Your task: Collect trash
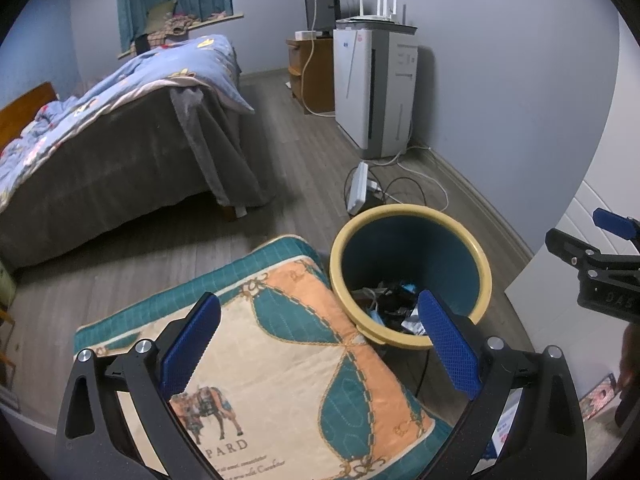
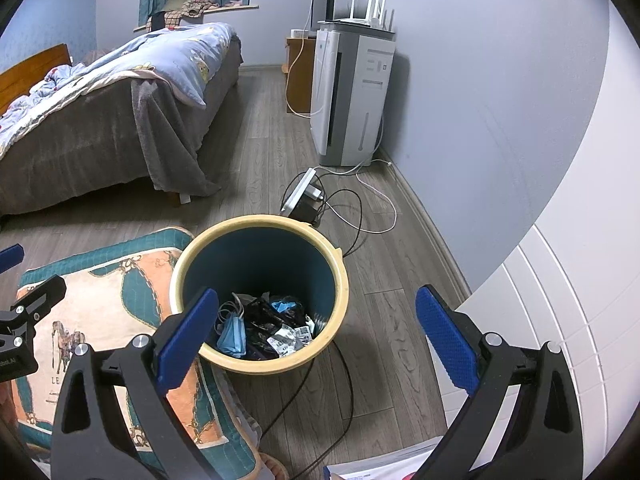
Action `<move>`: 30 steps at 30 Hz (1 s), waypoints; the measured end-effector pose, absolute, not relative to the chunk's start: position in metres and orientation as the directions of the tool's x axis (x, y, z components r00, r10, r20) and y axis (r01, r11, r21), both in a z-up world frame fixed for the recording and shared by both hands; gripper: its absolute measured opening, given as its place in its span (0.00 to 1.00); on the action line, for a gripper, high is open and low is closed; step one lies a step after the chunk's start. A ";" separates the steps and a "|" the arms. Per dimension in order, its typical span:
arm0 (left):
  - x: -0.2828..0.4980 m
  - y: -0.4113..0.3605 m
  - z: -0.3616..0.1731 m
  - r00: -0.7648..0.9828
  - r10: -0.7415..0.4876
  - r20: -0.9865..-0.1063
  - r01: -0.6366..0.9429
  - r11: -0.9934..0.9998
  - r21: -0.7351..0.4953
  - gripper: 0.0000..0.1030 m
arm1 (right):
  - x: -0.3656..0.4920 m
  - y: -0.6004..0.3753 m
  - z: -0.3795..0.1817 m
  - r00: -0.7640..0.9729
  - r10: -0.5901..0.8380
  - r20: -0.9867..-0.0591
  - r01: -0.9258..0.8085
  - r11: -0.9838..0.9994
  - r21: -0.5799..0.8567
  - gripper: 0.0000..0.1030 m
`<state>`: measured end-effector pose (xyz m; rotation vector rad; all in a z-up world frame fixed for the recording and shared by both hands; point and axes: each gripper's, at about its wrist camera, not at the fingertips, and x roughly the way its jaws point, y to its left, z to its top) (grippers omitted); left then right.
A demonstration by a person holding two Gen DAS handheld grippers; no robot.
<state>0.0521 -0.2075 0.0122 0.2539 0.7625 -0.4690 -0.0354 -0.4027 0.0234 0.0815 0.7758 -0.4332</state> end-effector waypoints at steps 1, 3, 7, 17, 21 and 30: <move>0.052 -0.208 0.012 0.626 -0.314 -0.713 0.495 0.867 0.053 0.95 | -0.036 -0.403 0.023 0.631 -0.349 -0.693 0.408 0.909 -0.086 0.94; 0.052 -0.208 0.012 0.626 -0.315 -0.713 0.495 0.868 0.051 0.95 | -0.035 -0.403 0.023 0.631 -0.349 -0.693 0.408 0.909 -0.087 0.94; 0.052 -0.208 0.012 0.627 -0.315 -0.712 0.495 0.867 0.052 0.95 | -0.036 -0.403 0.023 0.631 -0.349 -0.693 0.408 0.909 -0.087 0.94; 0.052 -0.210 0.012 0.624 -0.317 -0.714 0.499 0.865 0.053 0.95 | -0.035 -0.403 0.023 0.630 -0.349 -0.694 0.407 0.909 -0.088 0.94; 0.051 -0.210 0.011 0.625 -0.316 -0.714 0.501 0.864 0.055 0.95 | -0.036 -0.404 0.023 0.629 -0.350 -0.694 0.408 0.909 -0.087 0.94; 0.053 -0.206 0.008 0.611 -0.329 -0.720 0.507 0.861 0.038 0.95 | -0.036 -0.405 0.022 0.627 -0.349 -0.696 0.408 0.909 -0.088 0.94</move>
